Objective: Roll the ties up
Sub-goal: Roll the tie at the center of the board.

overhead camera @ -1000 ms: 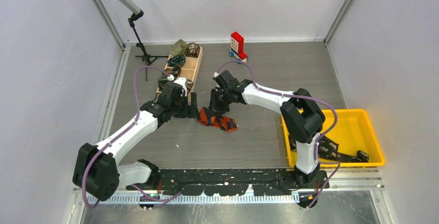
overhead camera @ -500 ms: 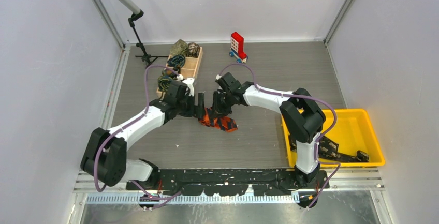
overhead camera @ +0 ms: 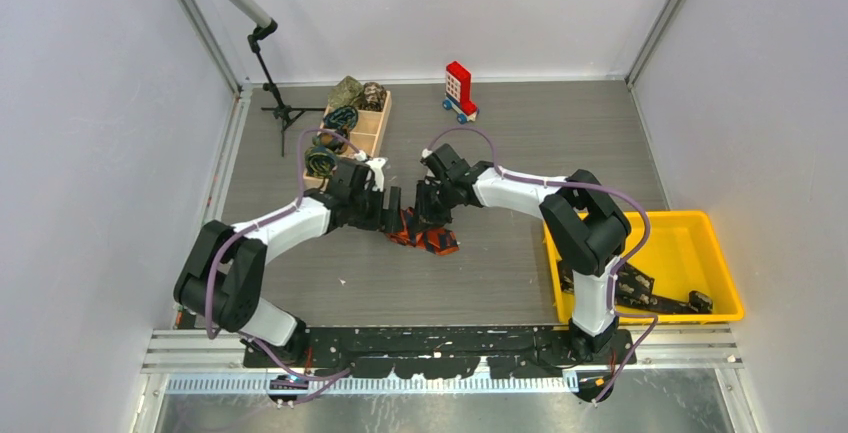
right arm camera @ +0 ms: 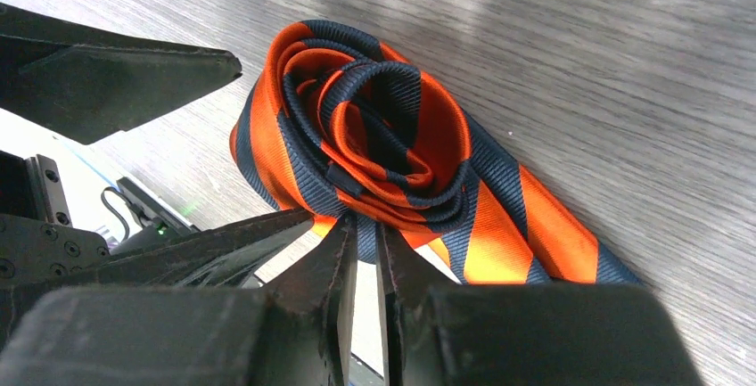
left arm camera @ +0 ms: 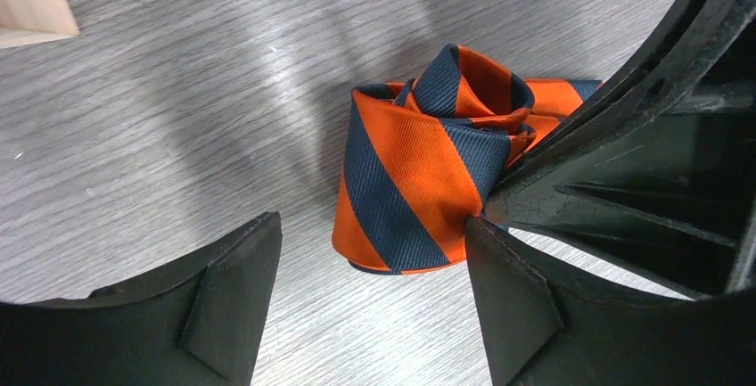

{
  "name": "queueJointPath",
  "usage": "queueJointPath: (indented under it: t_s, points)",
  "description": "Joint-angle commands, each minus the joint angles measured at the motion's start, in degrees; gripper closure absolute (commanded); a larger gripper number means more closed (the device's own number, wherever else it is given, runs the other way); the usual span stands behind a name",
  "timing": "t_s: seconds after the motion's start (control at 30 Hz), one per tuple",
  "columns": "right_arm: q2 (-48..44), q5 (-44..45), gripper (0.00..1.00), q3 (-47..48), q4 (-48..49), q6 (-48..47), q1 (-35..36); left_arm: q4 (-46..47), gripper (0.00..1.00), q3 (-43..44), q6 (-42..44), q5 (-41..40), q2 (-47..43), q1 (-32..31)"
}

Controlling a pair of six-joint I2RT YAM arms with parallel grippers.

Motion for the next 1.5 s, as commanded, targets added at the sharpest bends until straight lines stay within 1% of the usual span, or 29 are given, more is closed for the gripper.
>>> queueJointPath:
  t_s: [0.0,0.2,0.4,0.53,0.87,1.0,1.13,1.23,1.37,1.47]
  points:
    - [-2.1,1.4,0.81,-1.9,1.4,-0.8,-0.4,2.5,0.25,2.8,0.5,3.5,2.3,0.3]
    - [-1.5,1.3,0.81,-3.2,2.3,-0.4,-0.4,3.0,0.30,3.6,-0.3,6.5,5.4,0.3]
    - [-1.0,1.2,0.81,-3.5,2.7,-0.4,-0.6,3.5,0.35,2.9,-1.3,8.0,5.7,0.2]
    - [-0.4,1.2,0.81,-3.4,2.9,-0.4,-0.6,5.4,0.39,1.4,-2.8,9.6,6.2,0.2]
    - [0.4,1.2,0.81,-3.6,3.4,-0.3,-0.6,11.5,0.45,-3.3,-7.8,11.2,5.6,-0.1]
    - [0.6,1.3,0.81,-3.6,3.3,-0.2,-0.6,13.8,0.52,-4.5,-9.0,11.7,5.8,-0.9]
    - [0.5,1.5,0.81,-3.4,3.4,-0.1,-0.6,13.8,0.64,-4.8,-9.4,10.8,5.8,-1.5]
    - [0.1,1.6,0.81,-2.9,2.9,-0.2,-0.6,13.8,0.70,-5.1,-9.5,9.8,5.0,-1.8]
    - [-1.3,2.0,0.80,-1.3,1.0,-0.6,-0.6,12.5,0.74,-5.0,-8.8,6.1,2.8,-3.3]
    - [-3.3,2.2,0.76,-0.3,0.0,-0.7,-0.6,7.7,0.76,-4.1,-7.6,0.3,0.6,-5.4]
